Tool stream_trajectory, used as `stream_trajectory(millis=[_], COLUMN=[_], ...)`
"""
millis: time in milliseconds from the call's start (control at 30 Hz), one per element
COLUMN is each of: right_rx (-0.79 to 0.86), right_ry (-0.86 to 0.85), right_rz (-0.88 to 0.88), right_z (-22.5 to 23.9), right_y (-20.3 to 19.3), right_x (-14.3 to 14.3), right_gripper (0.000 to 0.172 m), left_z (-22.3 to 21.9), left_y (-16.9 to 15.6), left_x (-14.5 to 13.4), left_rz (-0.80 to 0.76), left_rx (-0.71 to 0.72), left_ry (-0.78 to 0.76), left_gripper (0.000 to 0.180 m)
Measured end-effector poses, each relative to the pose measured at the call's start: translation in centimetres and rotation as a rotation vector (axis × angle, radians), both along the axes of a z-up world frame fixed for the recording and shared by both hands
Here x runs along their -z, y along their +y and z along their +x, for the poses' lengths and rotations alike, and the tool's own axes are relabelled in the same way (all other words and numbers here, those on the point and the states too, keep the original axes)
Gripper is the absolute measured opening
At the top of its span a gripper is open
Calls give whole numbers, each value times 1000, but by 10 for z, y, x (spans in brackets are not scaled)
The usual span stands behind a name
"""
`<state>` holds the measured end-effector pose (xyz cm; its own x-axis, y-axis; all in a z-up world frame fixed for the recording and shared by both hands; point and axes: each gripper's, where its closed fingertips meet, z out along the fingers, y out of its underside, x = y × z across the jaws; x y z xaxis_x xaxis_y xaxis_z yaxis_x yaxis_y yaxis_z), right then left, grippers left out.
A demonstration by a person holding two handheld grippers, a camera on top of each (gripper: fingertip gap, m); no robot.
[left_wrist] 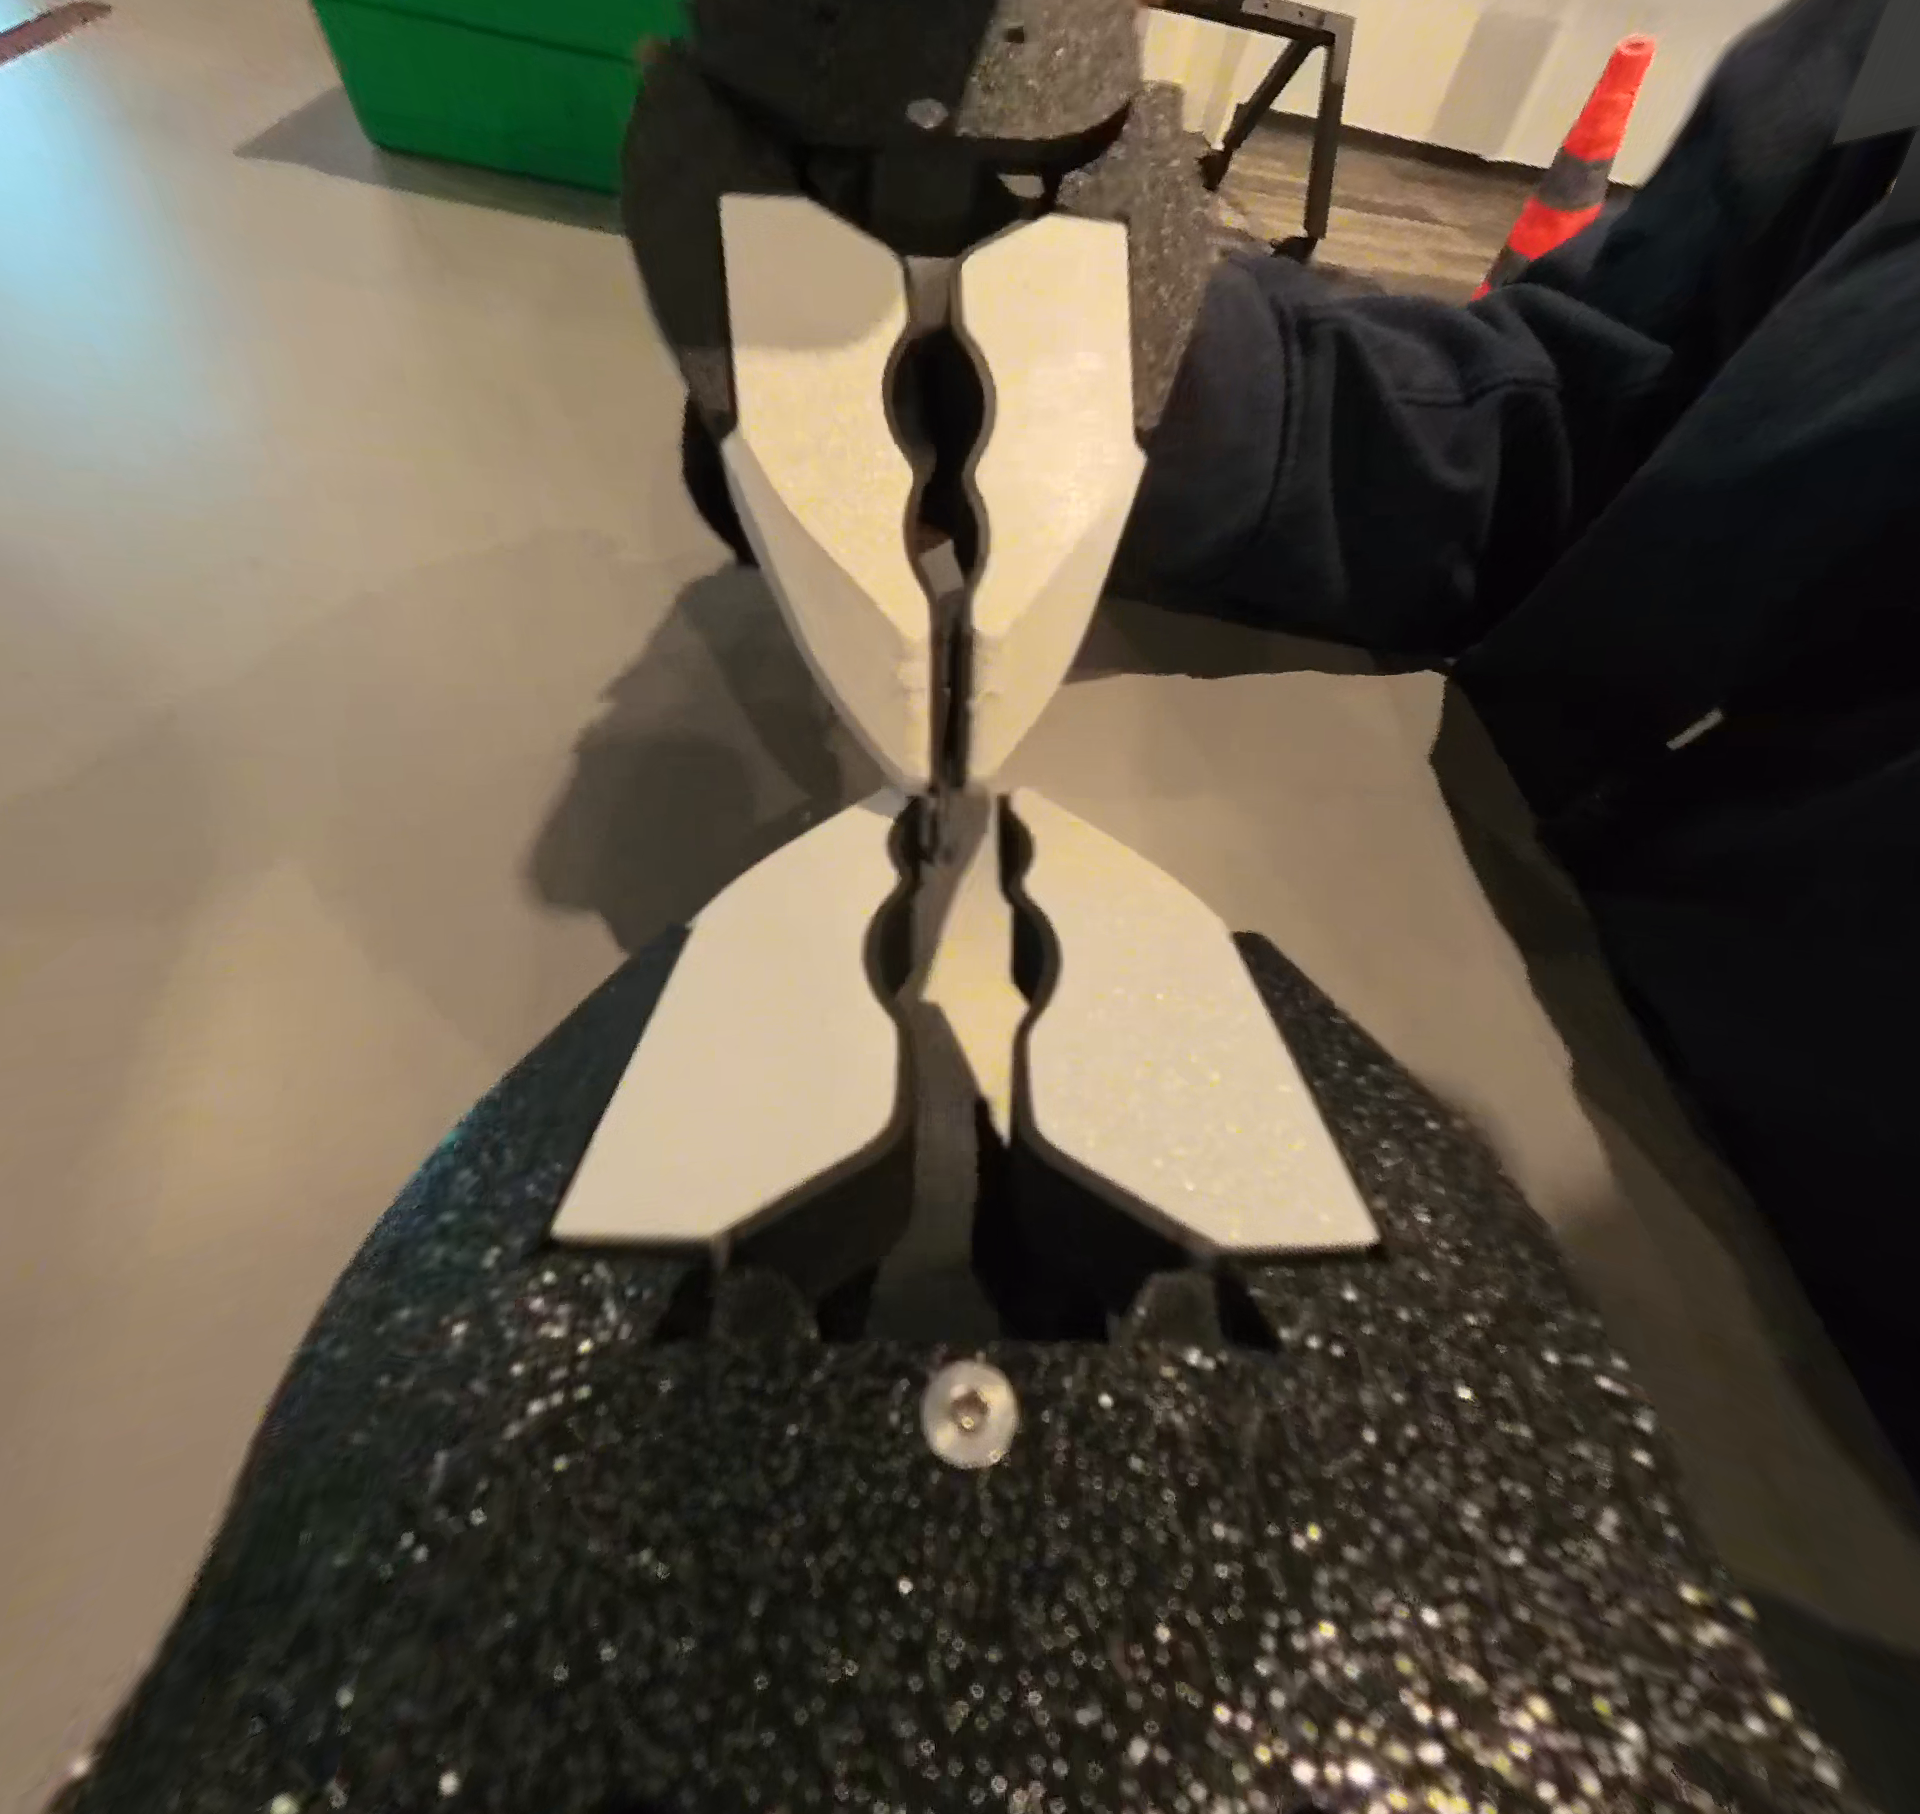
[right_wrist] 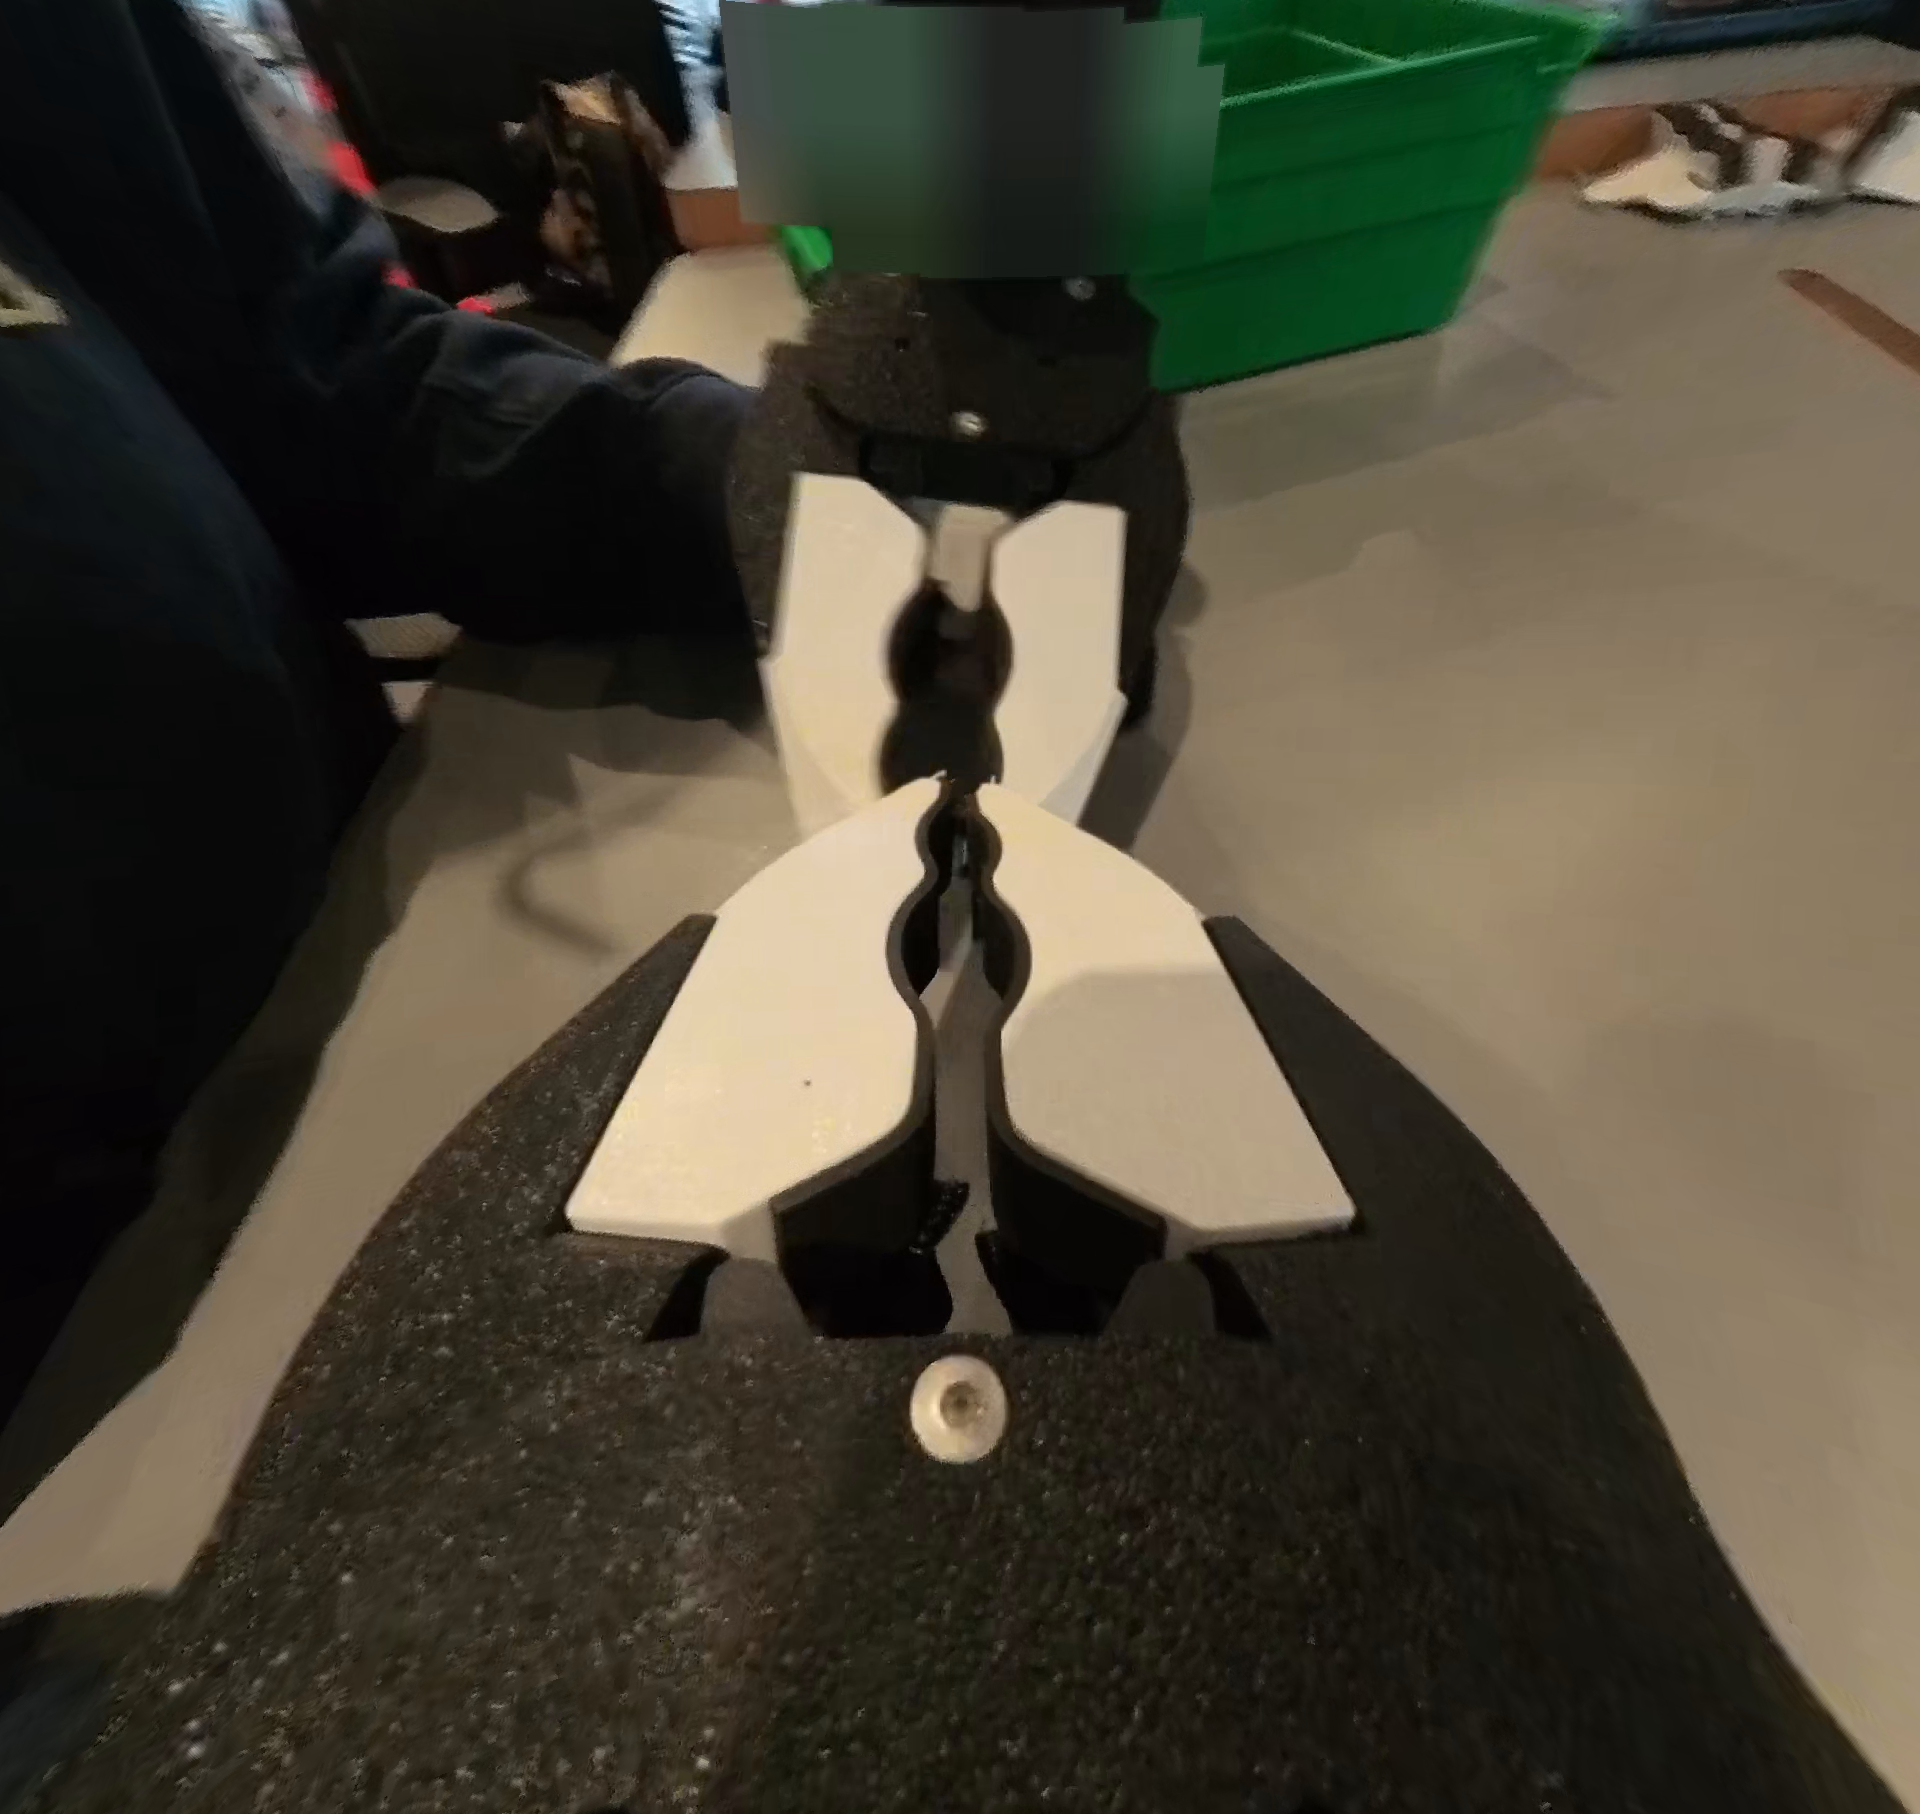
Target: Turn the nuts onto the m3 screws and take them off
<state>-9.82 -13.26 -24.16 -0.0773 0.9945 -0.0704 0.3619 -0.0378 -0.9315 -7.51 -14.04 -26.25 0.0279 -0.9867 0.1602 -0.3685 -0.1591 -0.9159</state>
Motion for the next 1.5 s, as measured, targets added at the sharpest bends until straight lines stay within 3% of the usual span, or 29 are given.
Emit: stream_trajectory(millis=[67, 133, 200, 567, 700, 1000, 1067, 1167, 1300, 1333, 1500], right_rx=[164, 280, 337, 331, 323, 324, 352, 439, 578, 583, 638], right_ry=[-85, -216, -280, -299, -298, -272, -237, -126, 32, 61, 164], right_rz=[3, -5, -29, -37, -64, -69, -39, 81, 234, 240, 168], right_z=[11, 27, 37, 38, 38, 42, 48, 63, 83, 84, 85], right_y=[27, 46, 55, 55, 54, 54, 58, 67, 74, 71, 68], right_x=[13, 34, 46, 53, 54, 48, 38, 14, -9, -11, -9], right_gripper=[2, 2, 2, 3, 22, 43, 38, 26, 9, 1, 0], left_z=[-4, -8, -12, -21, -21, -19, -19, -22, -32, -37, -93], left_y=[12, 20, 29, 42, 41, 41, 40, 42, 39, 36, 22], left_x=[6, 9, 9, 11, 11, 10, 6, -9, -51, -64, -121], left_rz=[-12, 15, 61, 101, 100, 100, 105, 154, 253, 270, 367], left_rx=[-70, -106, -169, -278, -281, -280, -279, -296, -373, -394, -567], left_ry=[42, 58, 57, 64, 64, 60, 54, 12, -91, -119, -137], left_gripper=[36, 23, 21, 19, 19, 19, 18, 8, 7, 3, 0])
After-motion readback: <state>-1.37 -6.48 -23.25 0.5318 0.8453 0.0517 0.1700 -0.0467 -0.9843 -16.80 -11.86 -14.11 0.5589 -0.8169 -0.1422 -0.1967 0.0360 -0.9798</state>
